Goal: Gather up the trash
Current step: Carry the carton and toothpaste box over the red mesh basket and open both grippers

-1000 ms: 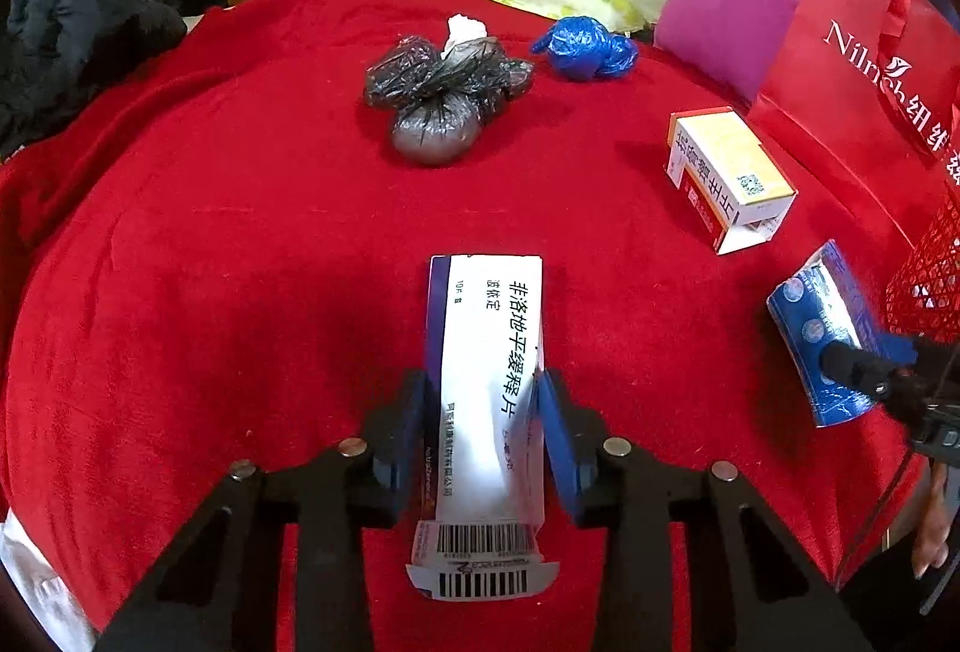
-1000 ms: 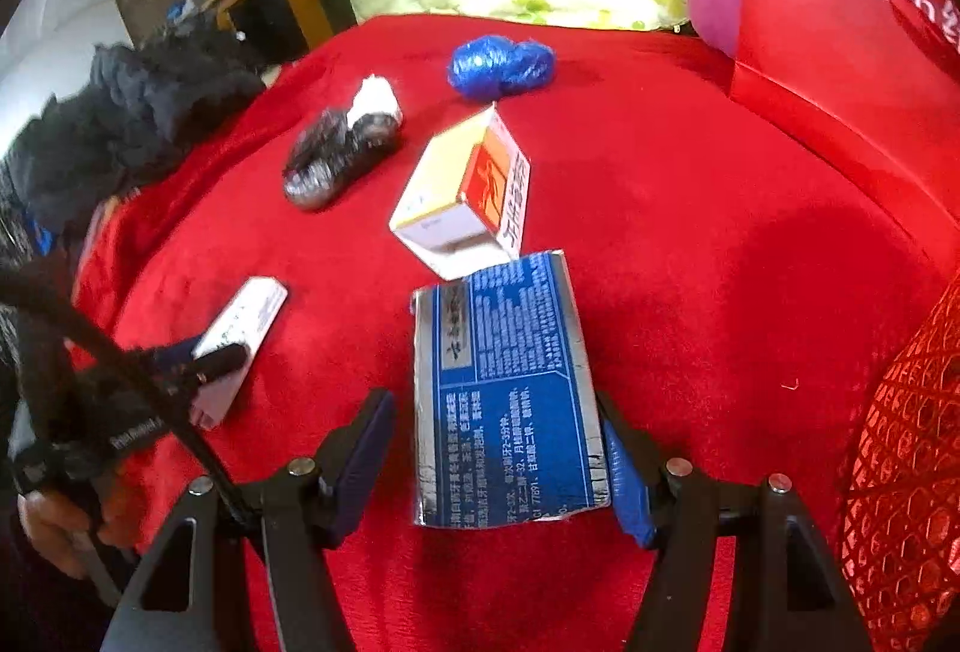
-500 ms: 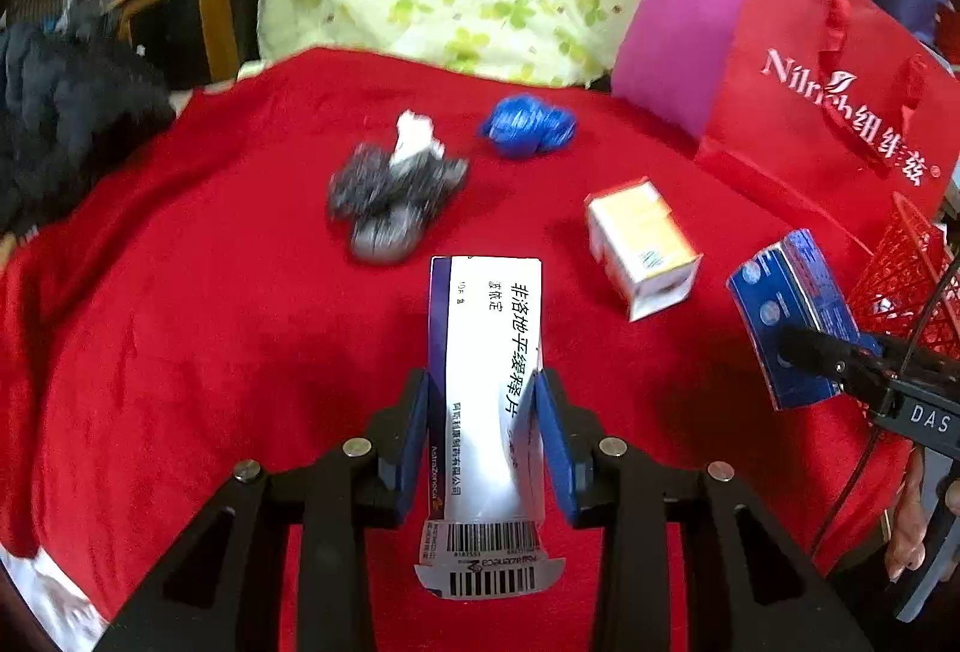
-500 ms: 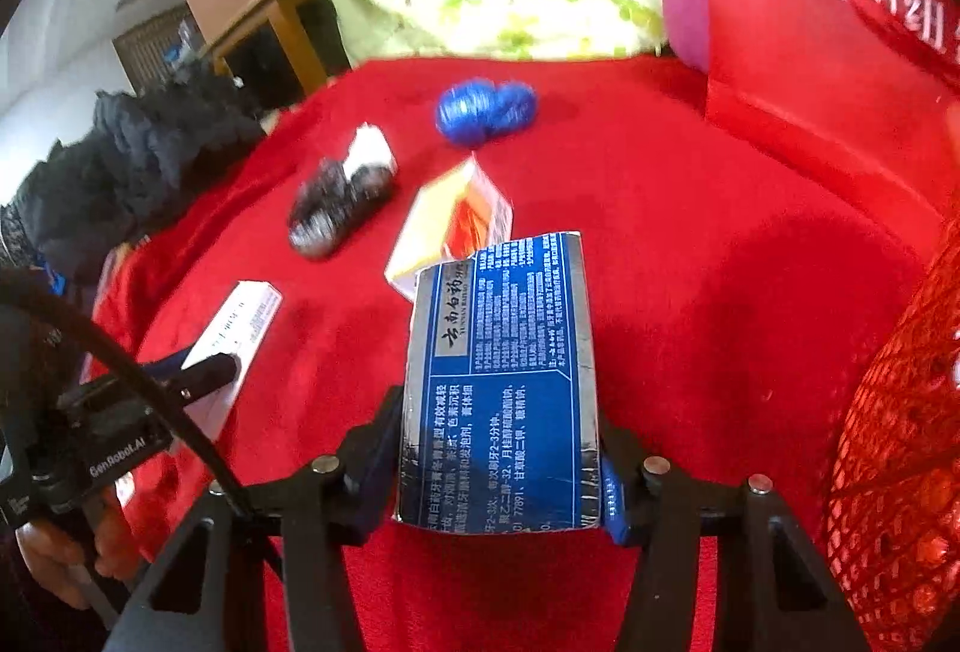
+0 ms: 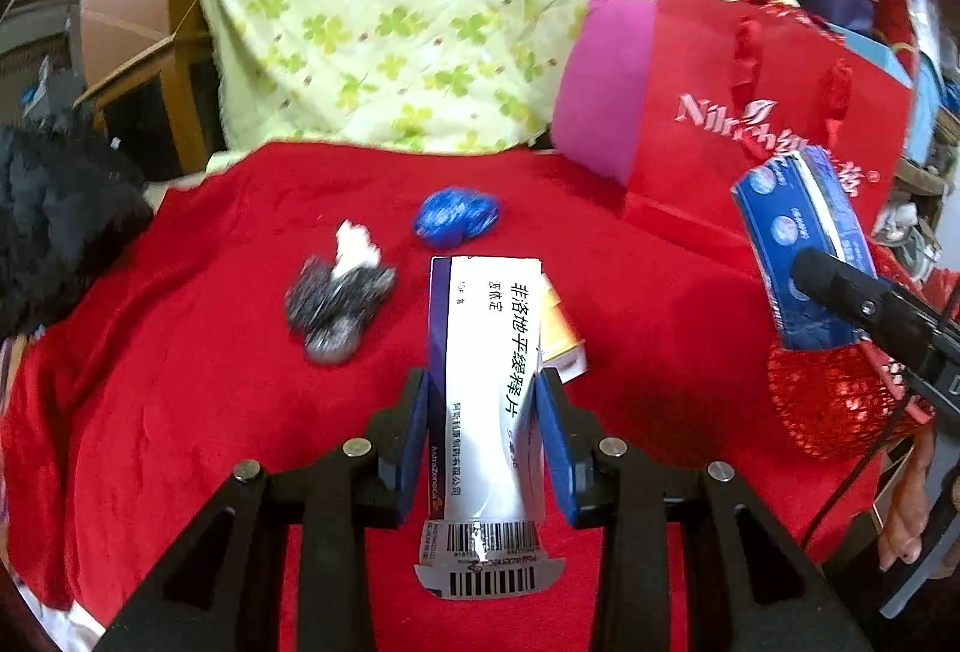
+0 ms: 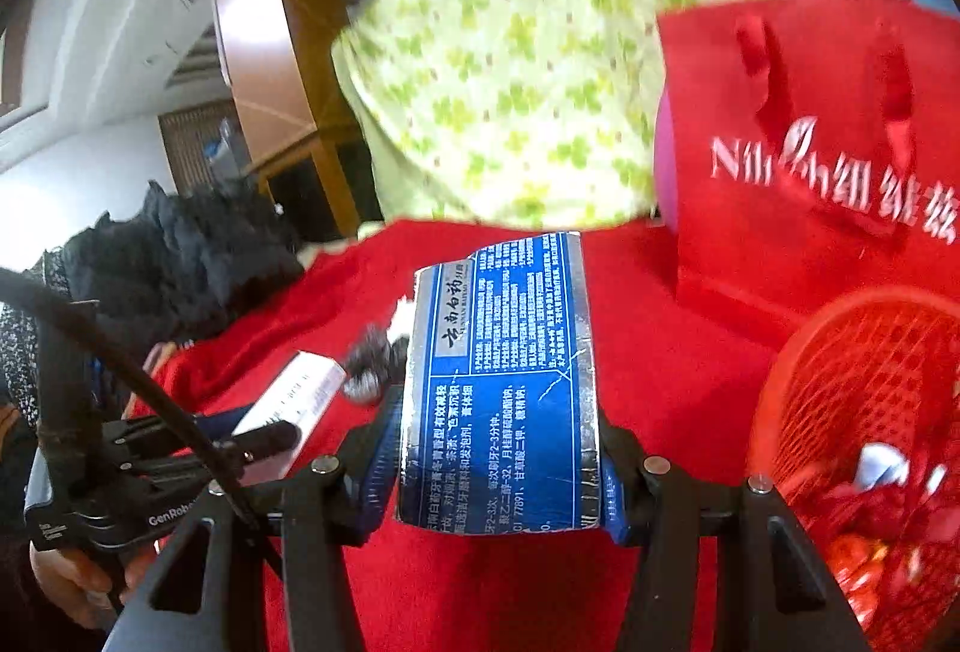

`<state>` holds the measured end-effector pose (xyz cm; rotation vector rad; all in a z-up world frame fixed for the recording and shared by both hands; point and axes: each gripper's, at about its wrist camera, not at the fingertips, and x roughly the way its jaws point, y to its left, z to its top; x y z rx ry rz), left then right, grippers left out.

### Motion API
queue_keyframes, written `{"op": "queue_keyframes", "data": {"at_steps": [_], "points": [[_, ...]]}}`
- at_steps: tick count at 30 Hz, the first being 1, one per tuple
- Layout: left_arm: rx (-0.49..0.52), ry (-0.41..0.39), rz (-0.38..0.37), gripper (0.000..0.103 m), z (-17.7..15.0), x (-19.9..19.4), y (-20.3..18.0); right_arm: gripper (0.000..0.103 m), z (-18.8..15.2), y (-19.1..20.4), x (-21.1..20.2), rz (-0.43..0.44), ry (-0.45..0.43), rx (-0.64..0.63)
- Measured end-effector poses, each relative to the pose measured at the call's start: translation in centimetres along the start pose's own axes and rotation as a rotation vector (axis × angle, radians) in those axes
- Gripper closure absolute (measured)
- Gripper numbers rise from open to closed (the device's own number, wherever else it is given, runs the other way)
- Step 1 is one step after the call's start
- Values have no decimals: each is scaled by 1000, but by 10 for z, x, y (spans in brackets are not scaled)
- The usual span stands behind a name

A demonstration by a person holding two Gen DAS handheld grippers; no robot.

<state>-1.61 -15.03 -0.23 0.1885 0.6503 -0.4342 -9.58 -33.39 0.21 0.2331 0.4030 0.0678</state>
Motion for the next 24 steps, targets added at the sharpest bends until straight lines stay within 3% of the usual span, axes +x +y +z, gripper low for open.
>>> {"op": "queue_keyframes", "data": {"at_steps": [13,24], "points": [[114,-101,-51,66,29,-32,-55,46,13,-44,-55,-120,-181,90],[188,-127,-94,66,41,-40,-101,46,14,-90,-97,-186,-258,191]]}}
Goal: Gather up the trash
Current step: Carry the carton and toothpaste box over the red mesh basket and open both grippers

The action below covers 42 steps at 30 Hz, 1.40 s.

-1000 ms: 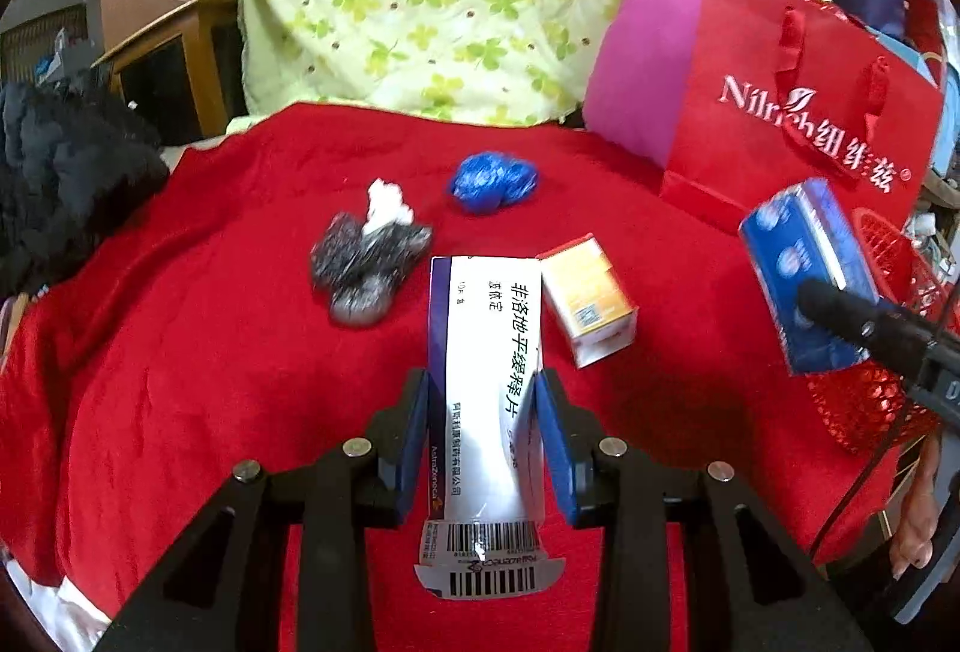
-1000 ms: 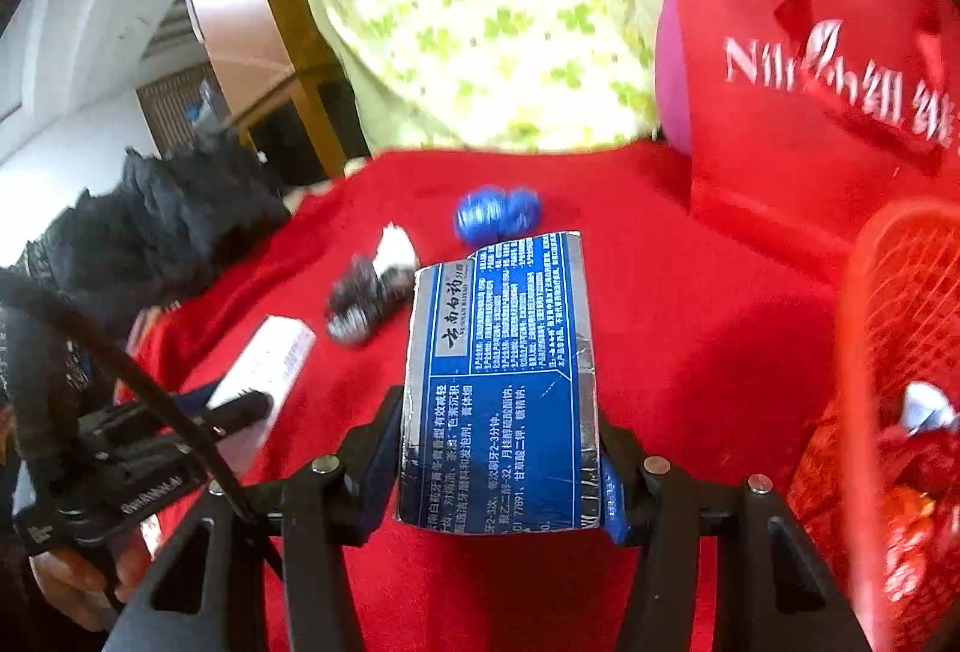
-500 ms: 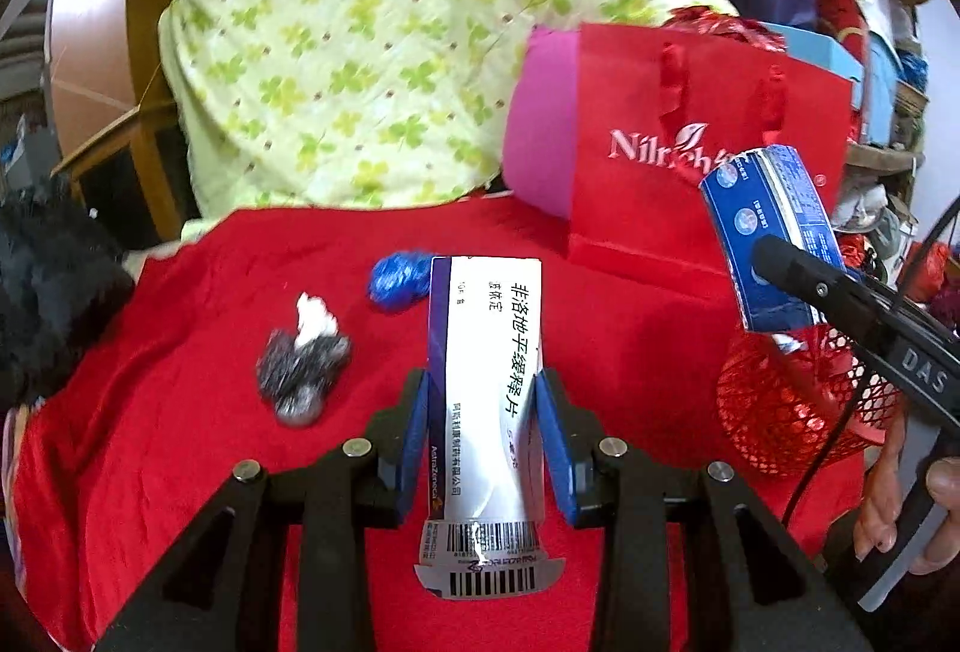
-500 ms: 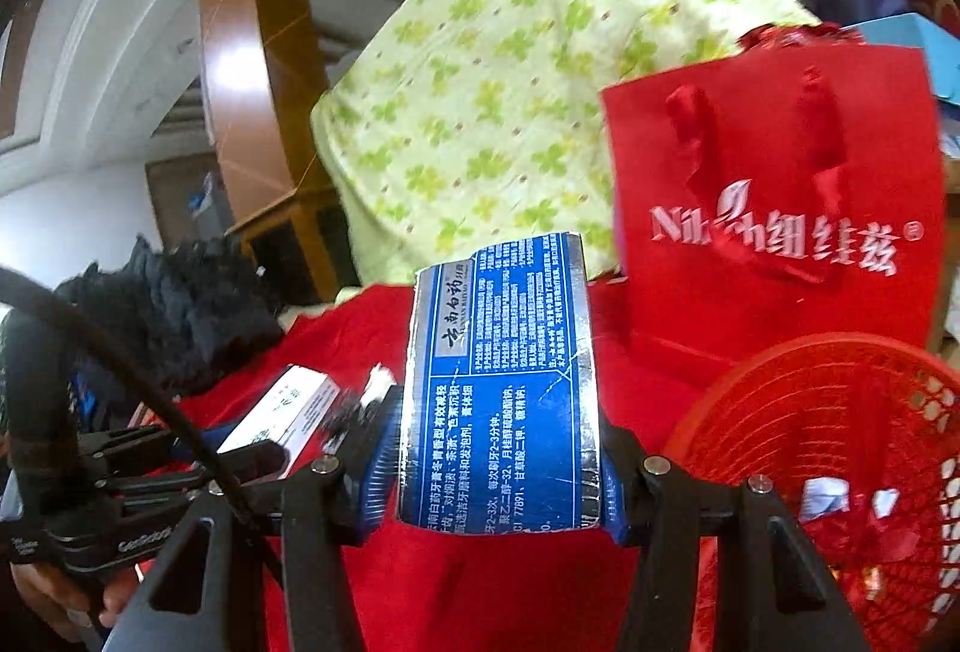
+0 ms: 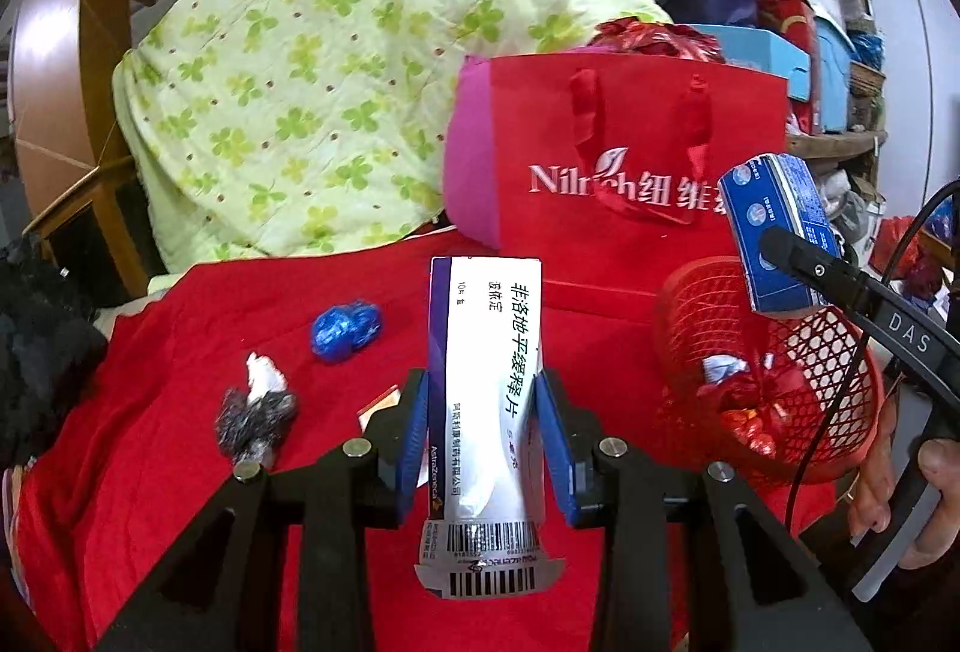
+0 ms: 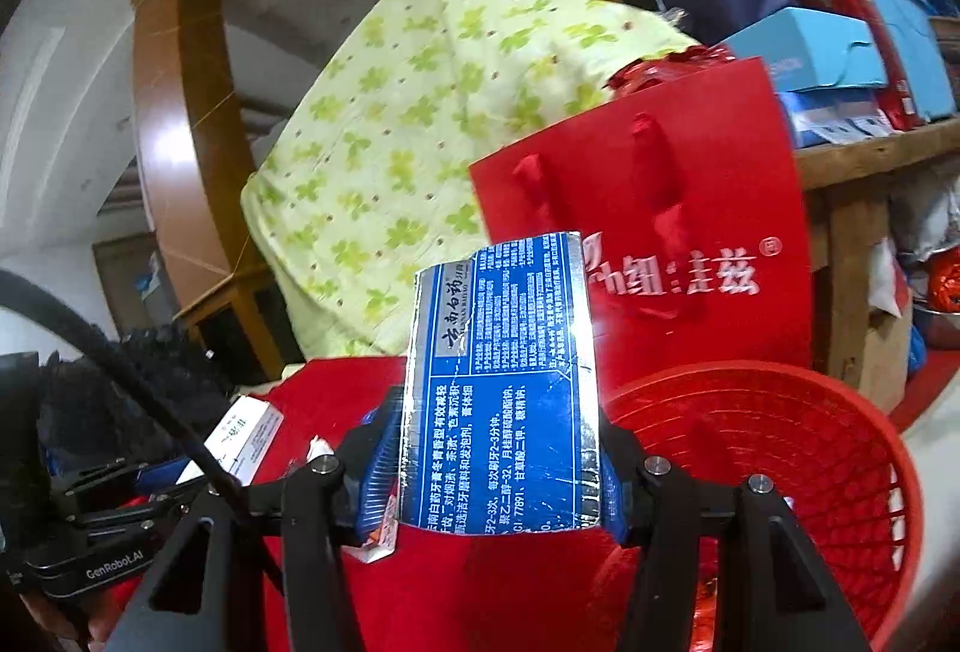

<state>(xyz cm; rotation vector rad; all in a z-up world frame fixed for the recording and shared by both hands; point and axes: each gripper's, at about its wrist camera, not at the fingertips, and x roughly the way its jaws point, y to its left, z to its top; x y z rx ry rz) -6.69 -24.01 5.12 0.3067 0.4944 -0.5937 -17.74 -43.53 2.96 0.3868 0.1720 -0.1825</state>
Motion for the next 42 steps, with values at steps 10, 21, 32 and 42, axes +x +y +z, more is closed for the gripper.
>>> {"op": "queue_keyframes", "data": {"at_steps": [10,21,32,42], "points": [[72,-11,-64,65,16,11,-47,46,10,-40,-27,-61,-46,61],[118,-14,-127,65,29,21,-87,45,14,-79,-51,-114,-76,143],[154,7,-169,65,32,29,-116,45,13,-105,-49,-119,-45,241],[158,40,-206,65,30,39,-129,44,12,-118,-50,-120,-32,292]]}}
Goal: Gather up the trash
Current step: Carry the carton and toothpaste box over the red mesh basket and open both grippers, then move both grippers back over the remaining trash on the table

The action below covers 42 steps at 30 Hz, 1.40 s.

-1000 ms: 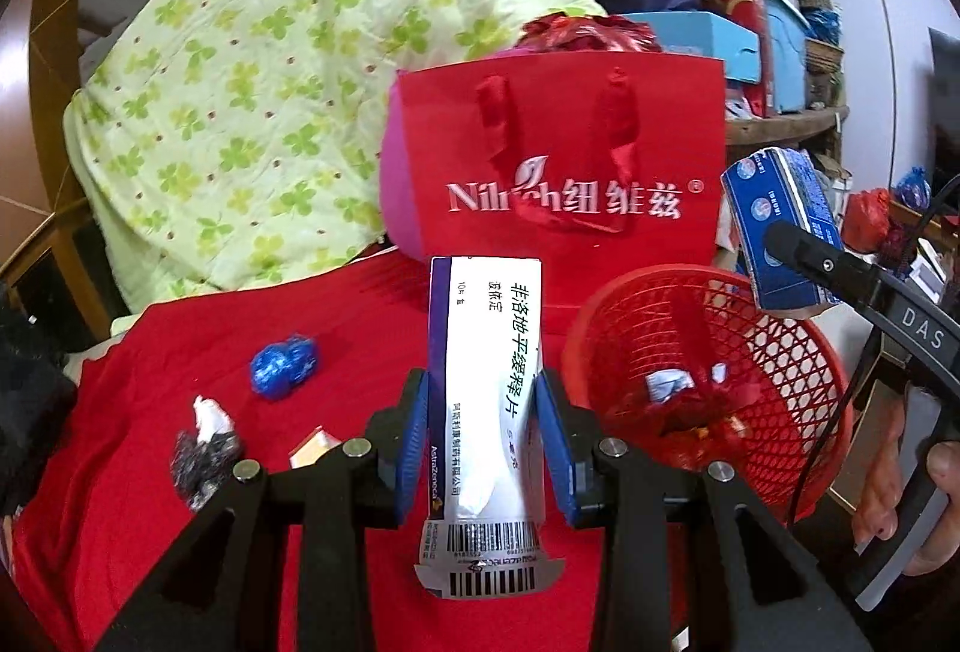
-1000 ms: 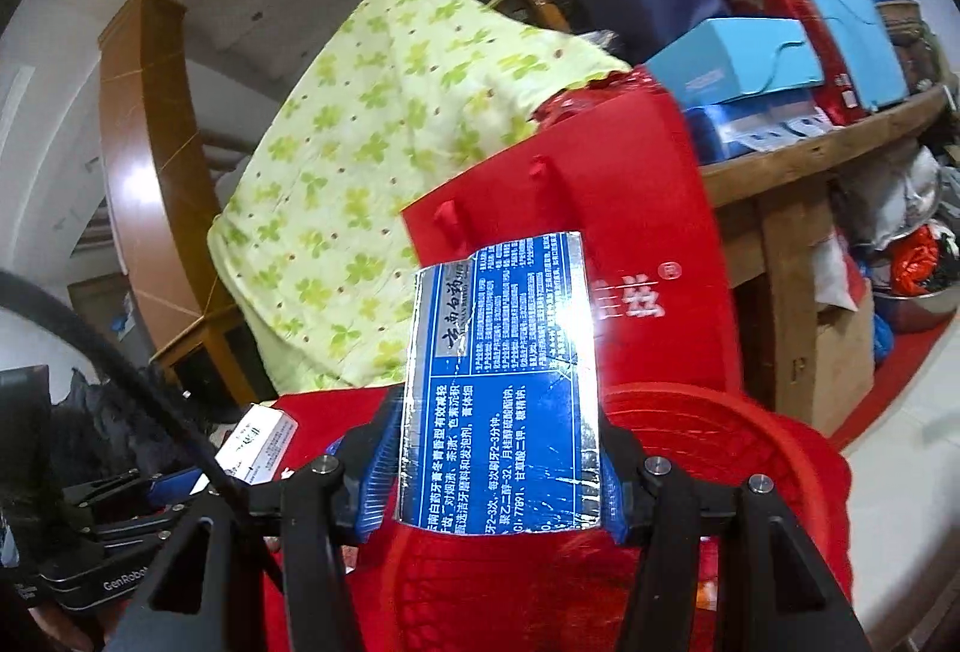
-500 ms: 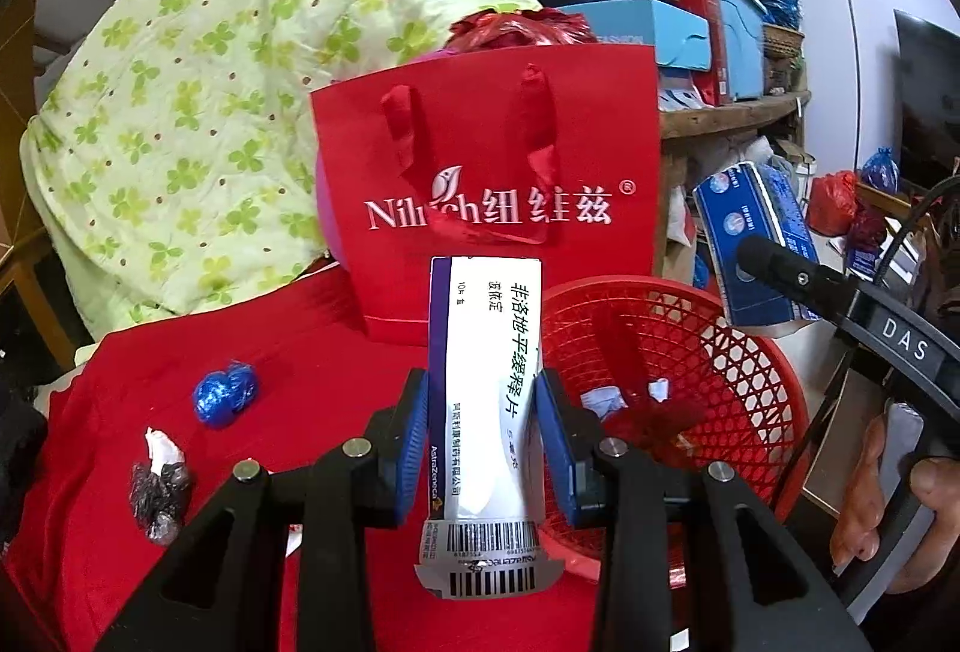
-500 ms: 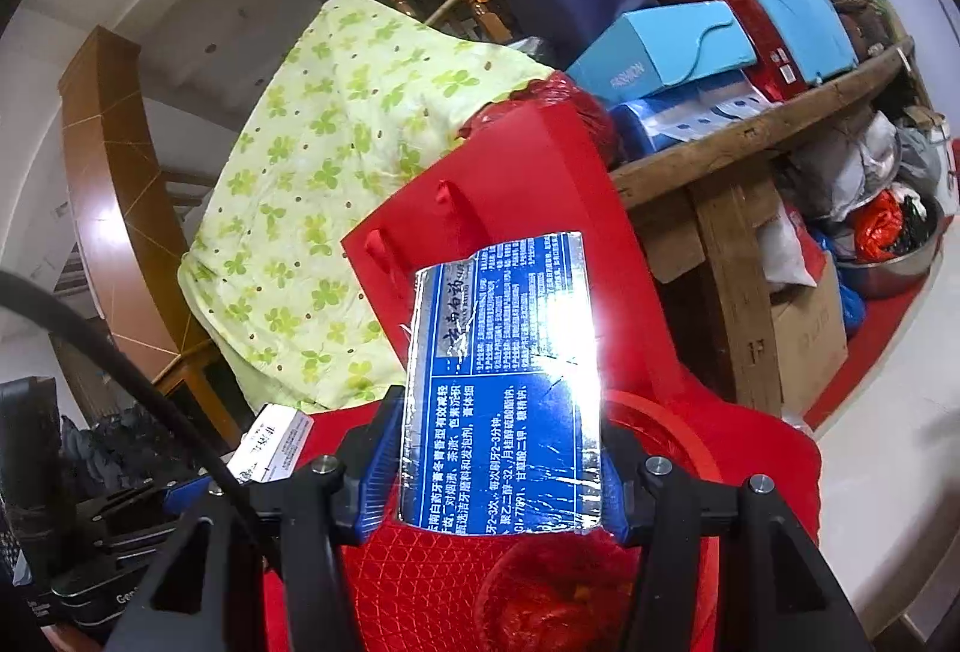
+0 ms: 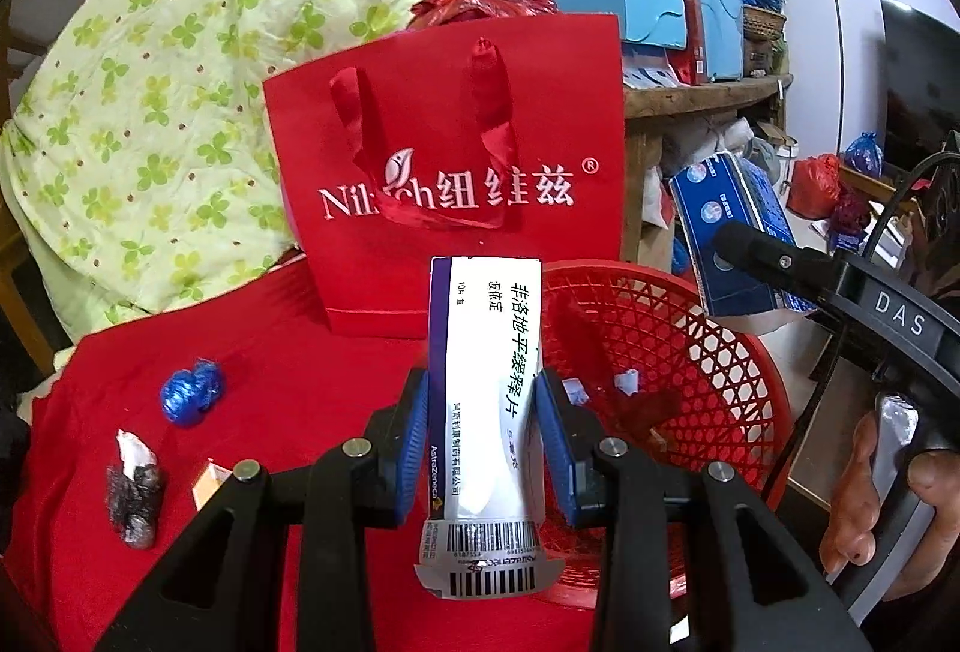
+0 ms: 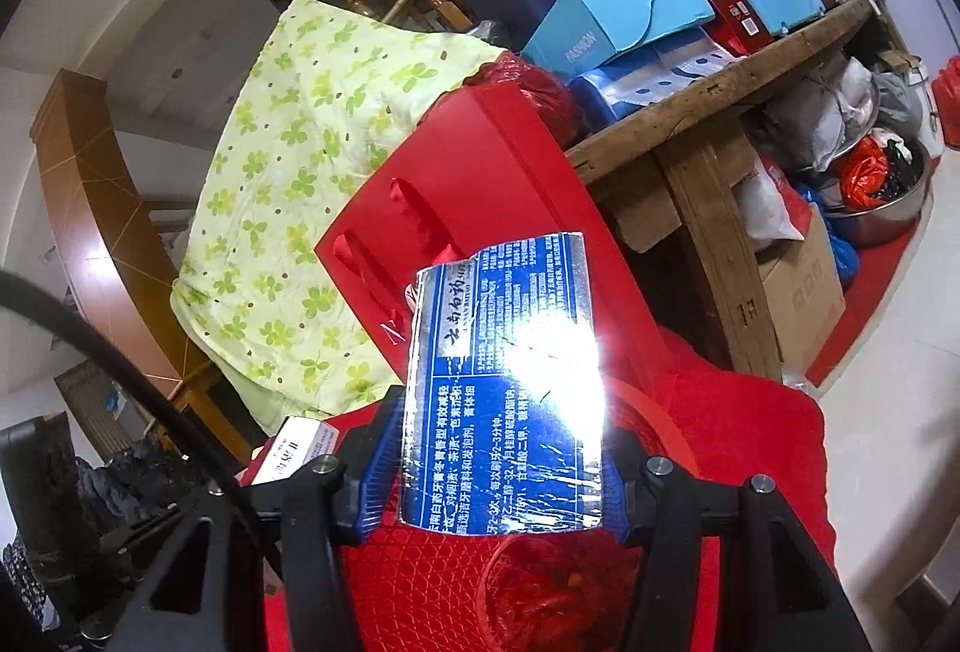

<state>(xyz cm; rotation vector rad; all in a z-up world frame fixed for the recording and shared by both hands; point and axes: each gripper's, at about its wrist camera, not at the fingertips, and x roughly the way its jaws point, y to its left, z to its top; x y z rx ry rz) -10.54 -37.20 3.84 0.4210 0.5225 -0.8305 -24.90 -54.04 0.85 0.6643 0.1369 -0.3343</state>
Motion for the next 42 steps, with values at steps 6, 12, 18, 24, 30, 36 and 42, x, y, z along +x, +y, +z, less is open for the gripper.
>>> {"op": "queue_keyframes", "data": {"at_steps": [6,12,18,24,30,36,42], "points": [[-47,37,-114,65,-8,15,3,44,0,-5,3,-2,18,30],[-68,57,-144,65,-15,23,2,44,-3,-5,7,-15,44,36],[-68,26,-122,46,-17,17,5,32,-5,-2,14,-1,77,42],[-74,-5,-73,43,-27,1,21,32,-8,7,19,15,86,31],[-113,7,9,41,-58,-13,52,32,-16,31,28,58,93,-20],[-226,46,111,41,-102,-27,106,32,-34,80,28,127,53,-159],[-352,78,226,41,-145,-41,162,29,-61,134,25,238,4,-291]]}}
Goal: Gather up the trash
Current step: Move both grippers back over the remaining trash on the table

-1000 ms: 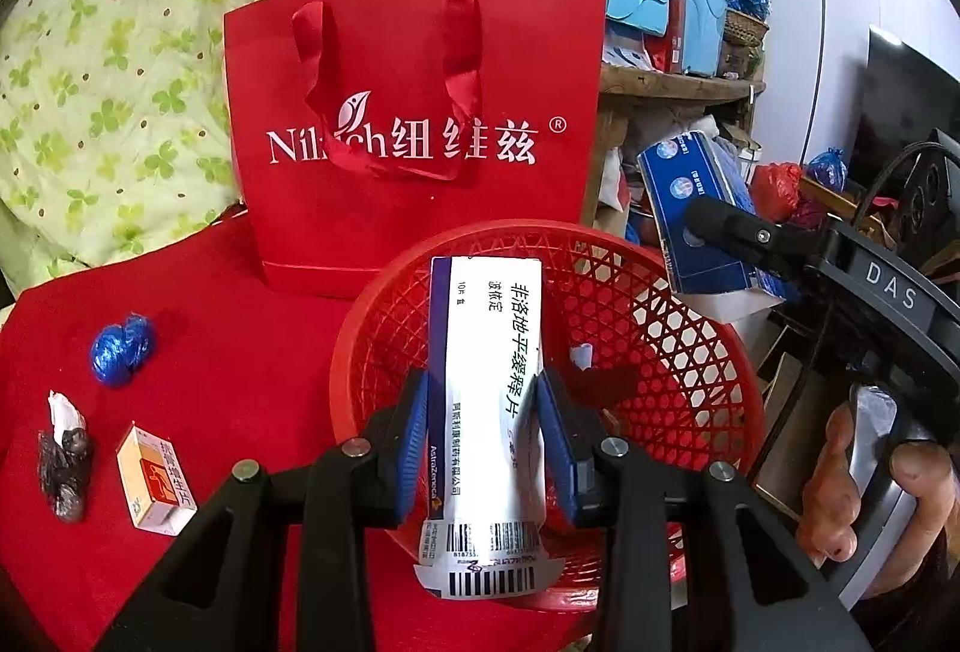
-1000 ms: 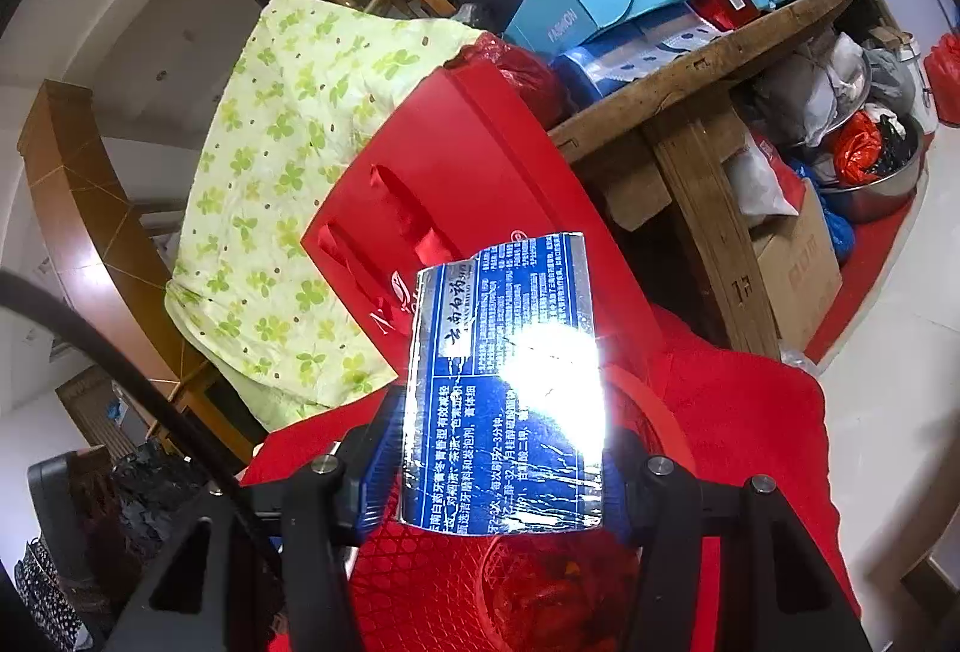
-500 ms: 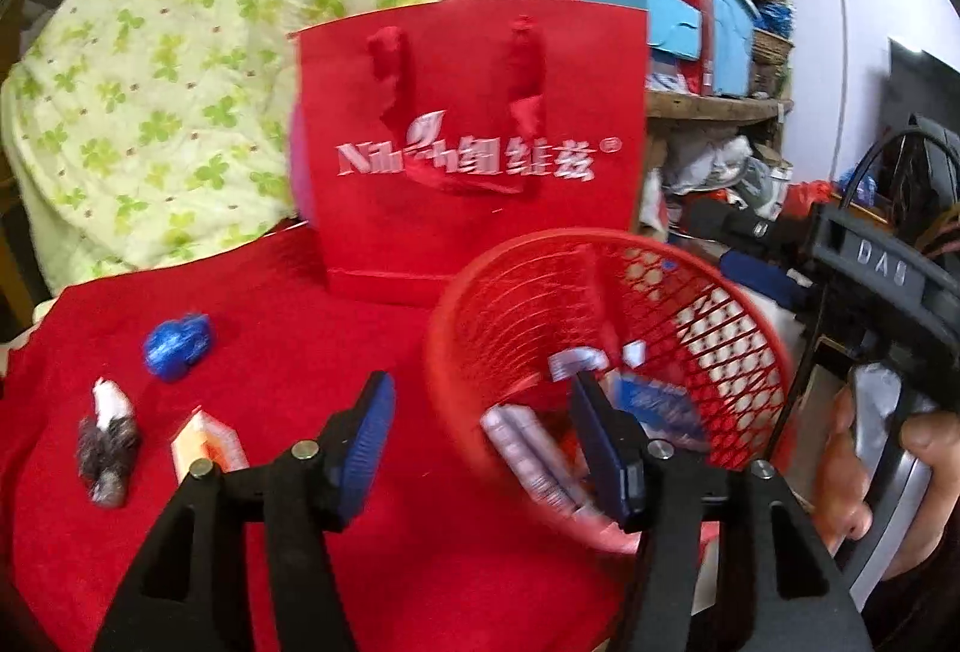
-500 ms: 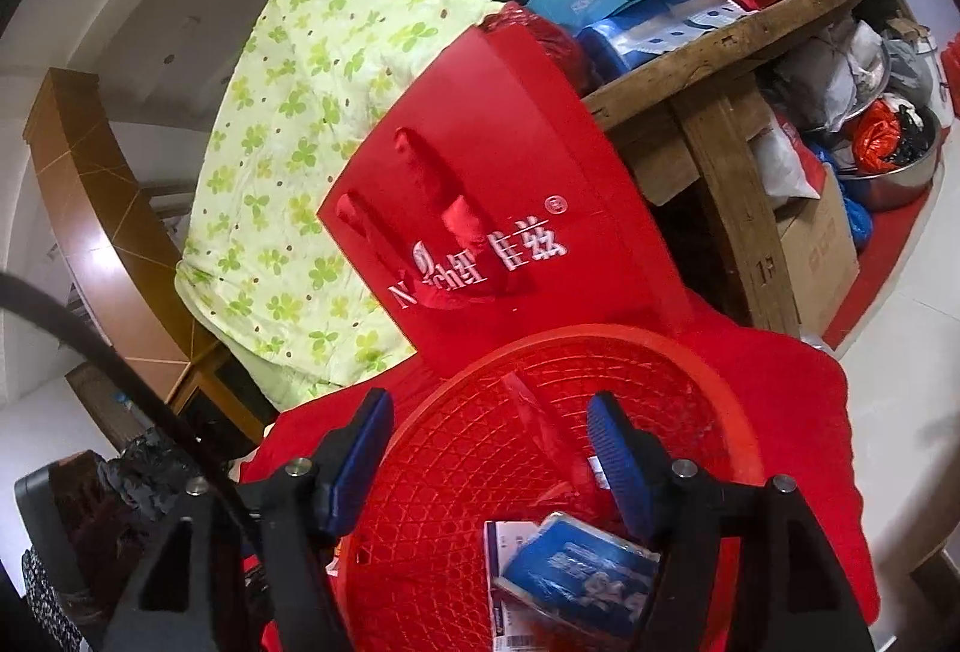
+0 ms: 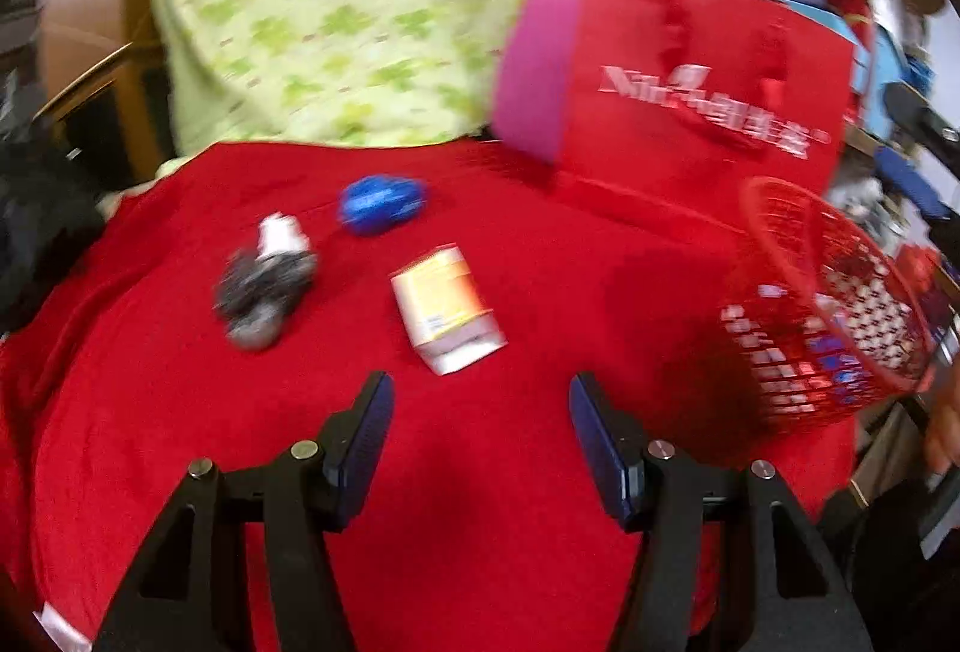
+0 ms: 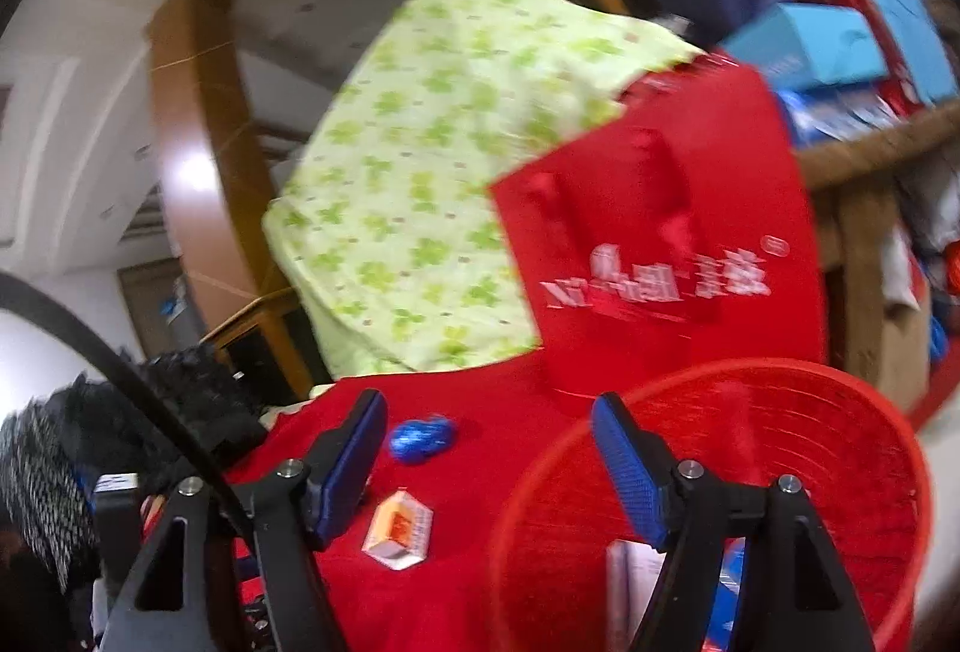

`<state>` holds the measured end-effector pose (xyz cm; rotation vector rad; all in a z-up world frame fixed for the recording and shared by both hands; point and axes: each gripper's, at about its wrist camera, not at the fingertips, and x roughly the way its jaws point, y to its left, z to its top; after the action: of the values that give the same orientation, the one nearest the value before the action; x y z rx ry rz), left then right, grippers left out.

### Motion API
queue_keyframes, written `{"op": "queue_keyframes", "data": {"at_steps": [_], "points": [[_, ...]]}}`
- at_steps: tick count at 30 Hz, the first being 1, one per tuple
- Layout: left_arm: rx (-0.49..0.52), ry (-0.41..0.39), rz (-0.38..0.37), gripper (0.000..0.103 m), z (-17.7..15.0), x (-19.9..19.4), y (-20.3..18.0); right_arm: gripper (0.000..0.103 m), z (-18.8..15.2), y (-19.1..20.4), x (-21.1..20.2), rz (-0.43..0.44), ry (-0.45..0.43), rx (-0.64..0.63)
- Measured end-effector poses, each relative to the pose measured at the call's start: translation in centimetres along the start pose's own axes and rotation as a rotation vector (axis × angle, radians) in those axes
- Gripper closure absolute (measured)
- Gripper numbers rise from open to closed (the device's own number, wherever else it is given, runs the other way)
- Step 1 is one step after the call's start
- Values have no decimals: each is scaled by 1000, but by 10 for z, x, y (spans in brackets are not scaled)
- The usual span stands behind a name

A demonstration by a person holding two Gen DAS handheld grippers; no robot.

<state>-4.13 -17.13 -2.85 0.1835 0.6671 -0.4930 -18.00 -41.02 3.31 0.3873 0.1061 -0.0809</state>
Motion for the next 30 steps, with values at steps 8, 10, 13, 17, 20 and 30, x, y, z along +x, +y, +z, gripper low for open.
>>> {"op": "queue_keyframes", "data": {"at_steps": [8,10,13,17,20,30], "points": [[-111,9,84,41,-20,-1,63,27,-32,60,36,77,93,-128],[-129,12,93,41,-24,-1,73,27,-39,68,45,85,119,-142],[-154,16,101,41,-30,1,85,27,-50,76,61,88,168,-149],[-177,25,107,41,-39,5,97,27,-63,78,79,99,237,-111],[-196,41,109,41,-46,11,105,27,-72,77,96,103,292,-76],[-277,83,146,41,-62,27,141,27,-109,94,139,69,437,-115]]}}
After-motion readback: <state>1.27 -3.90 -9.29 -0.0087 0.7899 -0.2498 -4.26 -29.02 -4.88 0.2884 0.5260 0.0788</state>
